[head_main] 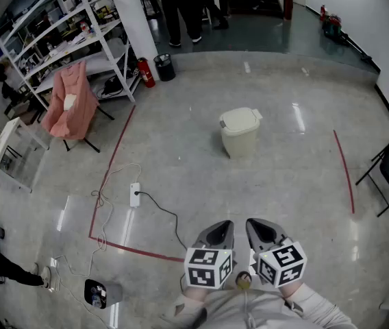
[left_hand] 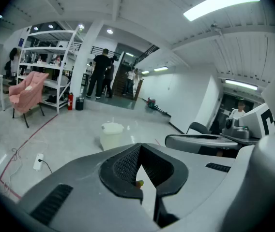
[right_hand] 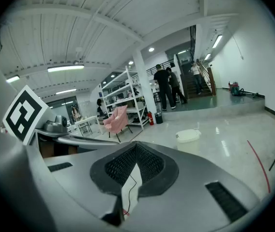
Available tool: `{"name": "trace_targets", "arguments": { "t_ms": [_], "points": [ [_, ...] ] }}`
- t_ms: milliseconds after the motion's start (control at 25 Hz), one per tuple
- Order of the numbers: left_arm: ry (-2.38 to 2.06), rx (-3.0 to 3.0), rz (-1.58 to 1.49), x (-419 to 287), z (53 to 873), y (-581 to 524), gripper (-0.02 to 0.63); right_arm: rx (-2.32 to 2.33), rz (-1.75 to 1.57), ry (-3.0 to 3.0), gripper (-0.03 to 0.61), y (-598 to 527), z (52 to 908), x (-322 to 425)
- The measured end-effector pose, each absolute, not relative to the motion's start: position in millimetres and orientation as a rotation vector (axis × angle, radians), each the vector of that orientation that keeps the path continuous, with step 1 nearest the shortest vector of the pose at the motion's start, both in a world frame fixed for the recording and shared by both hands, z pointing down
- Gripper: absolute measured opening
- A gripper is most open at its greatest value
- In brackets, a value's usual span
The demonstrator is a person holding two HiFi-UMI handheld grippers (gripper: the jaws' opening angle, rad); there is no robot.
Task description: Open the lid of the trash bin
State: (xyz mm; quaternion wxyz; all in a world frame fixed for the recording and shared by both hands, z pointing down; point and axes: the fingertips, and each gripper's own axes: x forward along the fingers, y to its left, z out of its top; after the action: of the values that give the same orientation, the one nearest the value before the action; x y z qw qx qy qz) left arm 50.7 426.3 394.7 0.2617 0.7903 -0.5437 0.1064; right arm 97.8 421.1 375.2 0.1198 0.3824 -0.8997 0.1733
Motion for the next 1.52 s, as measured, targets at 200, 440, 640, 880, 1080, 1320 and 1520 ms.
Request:
{"name": "trace_targets", "arguments": {
  "t_ms": [200,440,640,880,1080,1320,1520],
  "points": [
    [-1.474,2.142,0.292,46,394,424,0.005,1.103,0.483,-2.643,0.002,420,370,91],
    [-1.509,2.153,0.298,29,385,393,0.005,1.123,0.476,-2.644,0.002,389,366,83],
    [-1.496,2.189,0.316,18,379,353,0.005,1.145,0.470,-2.672,0.002,349,358,69],
    [-1.469,2.207,0.329,-7,377,293,0.005,1.155,0.487,-2.676,0.003,291,353,43],
    [-1.439,2.224,0.353,-36,373,248,0.004,1.150,0.511,-2.672,0.003,253,349,11],
    [-1.389,2.266,0.381,-70,378,195,0.005,1.195,0.510,-2.657,0.003,205,351,-27],
    [-1.366,2.283,0.388,-95,383,165,0.005,1.235,0.518,-2.628,0.003,176,357,-49]
  ]
}}
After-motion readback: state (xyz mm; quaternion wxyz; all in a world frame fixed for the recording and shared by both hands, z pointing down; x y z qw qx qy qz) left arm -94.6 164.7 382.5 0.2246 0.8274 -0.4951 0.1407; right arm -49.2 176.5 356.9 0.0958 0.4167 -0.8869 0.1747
